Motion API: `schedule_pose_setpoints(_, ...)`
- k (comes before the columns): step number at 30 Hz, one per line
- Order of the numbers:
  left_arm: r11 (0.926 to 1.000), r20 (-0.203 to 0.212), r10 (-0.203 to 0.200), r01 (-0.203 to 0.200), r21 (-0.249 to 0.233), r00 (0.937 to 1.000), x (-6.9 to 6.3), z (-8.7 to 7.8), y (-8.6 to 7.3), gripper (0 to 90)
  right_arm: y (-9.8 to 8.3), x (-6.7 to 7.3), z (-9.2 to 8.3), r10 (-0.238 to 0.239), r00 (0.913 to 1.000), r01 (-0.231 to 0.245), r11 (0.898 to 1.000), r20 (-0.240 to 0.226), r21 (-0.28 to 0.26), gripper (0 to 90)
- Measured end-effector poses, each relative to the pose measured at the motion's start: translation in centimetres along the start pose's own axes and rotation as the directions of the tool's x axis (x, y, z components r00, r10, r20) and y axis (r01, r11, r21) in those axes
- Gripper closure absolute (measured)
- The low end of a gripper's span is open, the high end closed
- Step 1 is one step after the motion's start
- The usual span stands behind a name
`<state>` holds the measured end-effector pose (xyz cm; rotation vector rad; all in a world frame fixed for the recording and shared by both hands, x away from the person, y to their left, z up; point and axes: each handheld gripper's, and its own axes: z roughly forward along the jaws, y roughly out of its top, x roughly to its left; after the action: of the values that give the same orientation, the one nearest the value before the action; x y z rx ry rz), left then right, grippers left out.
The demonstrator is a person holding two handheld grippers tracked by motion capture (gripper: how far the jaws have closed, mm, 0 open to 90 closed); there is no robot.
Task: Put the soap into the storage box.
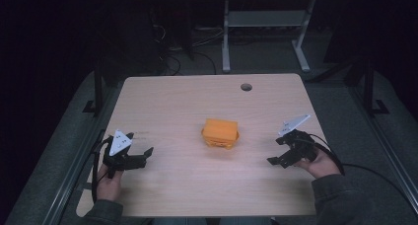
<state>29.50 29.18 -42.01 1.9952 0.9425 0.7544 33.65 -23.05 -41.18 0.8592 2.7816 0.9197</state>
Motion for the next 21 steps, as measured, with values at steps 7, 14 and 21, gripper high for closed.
schedule_pose_setpoints(7,1.0000,0.001,-0.001,0.001,0.000,1.0000,-0.1,0.0,0.0,13.4,-1.4,0.1,0.0,0.019,0.9998,-0.019,1.000,0.007,-0.003,15.0)
schedule_pose_setpoints(14,1.0000,0.003,-0.002,0.002,-0.003,1.0000,-0.1,0.1,0.0,13.4,-2.8,0.2,0.1,0.040,0.9991,-0.040,0.999,0.013,-0.008,15.0)
schedule_pose_setpoints(21,1.0000,0.005,0.002,-0.002,0.001,1.0000,-0.2,0.2,0.0,13.4,-4.3,0.3,0.1,0.062,0.9980,-0.062,0.998,0.015,-0.010,15.0)
